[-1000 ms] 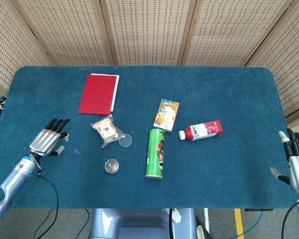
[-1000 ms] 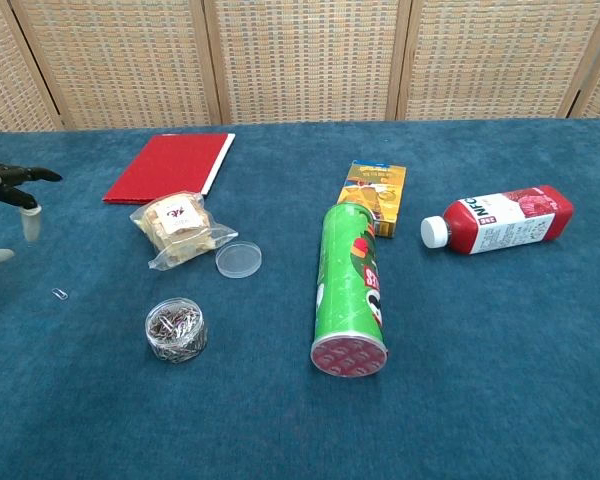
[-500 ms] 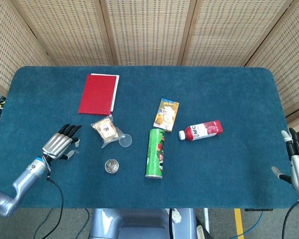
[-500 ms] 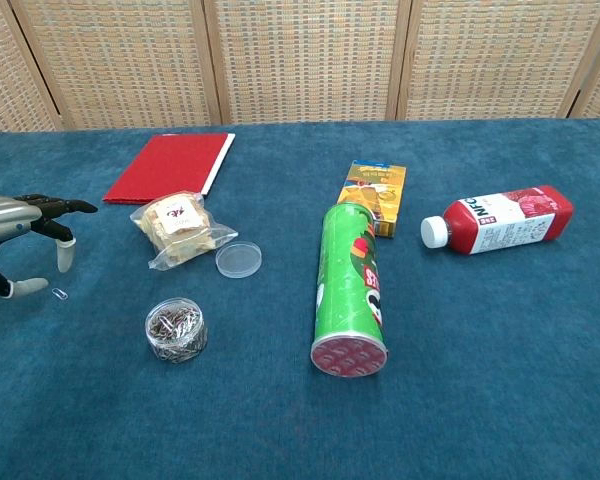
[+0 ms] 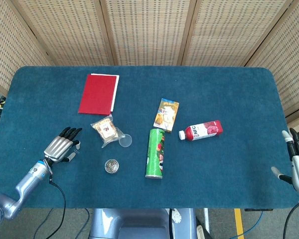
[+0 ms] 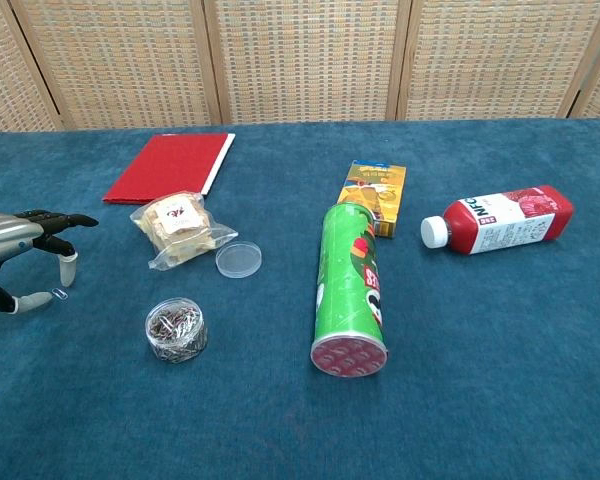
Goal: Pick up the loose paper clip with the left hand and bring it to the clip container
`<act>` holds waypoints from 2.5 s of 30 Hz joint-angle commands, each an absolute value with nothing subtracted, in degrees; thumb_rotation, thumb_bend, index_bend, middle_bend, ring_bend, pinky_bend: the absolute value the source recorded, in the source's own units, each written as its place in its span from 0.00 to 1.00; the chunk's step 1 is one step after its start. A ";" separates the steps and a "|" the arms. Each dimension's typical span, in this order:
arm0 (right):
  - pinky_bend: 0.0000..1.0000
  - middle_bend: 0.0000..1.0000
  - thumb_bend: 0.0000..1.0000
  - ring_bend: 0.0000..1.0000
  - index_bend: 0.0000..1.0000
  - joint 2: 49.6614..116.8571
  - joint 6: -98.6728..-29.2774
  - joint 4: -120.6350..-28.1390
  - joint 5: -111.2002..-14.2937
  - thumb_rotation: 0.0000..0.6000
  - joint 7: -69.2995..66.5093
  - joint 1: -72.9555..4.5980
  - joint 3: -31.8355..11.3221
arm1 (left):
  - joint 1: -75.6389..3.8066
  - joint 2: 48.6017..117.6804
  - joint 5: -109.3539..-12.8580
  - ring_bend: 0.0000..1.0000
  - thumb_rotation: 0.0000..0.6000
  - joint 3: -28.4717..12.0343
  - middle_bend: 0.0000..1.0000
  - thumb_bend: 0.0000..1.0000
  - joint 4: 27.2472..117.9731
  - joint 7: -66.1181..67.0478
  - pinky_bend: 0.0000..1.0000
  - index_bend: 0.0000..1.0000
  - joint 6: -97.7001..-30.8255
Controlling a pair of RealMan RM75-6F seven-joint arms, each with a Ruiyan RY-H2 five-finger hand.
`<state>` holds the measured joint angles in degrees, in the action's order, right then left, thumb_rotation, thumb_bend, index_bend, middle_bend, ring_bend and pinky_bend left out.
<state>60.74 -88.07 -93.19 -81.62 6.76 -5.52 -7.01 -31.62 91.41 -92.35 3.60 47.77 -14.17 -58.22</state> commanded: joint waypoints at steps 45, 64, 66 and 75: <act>0.00 0.00 0.00 0.00 0.00 59.83 -88.28 -93.72 -82.46 1.00 3.64 -4.65 -7.73 | -32.62 90.32 -95.45 0.00 1.00 2.98 0.00 0.46 51.27 -15.75 0.00 0.77 -70.14; 0.00 0.00 0.00 0.00 0.00 59.41 -88.72 -93.86 -82.51 1.00 2.78 -4.16 -7.89 | -38.37 83.63 -95.94 0.00 1.00 3.17 0.00 0.47 76.85 2.67 0.00 0.77 -60.52; 0.00 0.00 0.00 0.00 0.00 59.38 -88.80 -93.92 -82.62 1.00 2.74 -4.11 -7.87 | -38.41 83.91 -95.13 0.00 1.00 3.03 0.00 0.46 77.11 3.68 0.00 0.77 -59.66; 0.00 0.00 0.00 0.00 0.00 59.17 -88.76 -93.98 -82.57 1.00 2.25 -4.04 -7.98 | -38.18 85.86 -94.16 0.00 1.00 2.89 0.00 0.46 76.13 5.49 0.00 0.77 -59.17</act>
<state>59.18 -88.76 -93.98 -82.57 2.26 -4.04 -7.98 -38.19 85.77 -94.19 2.91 76.19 5.53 -59.14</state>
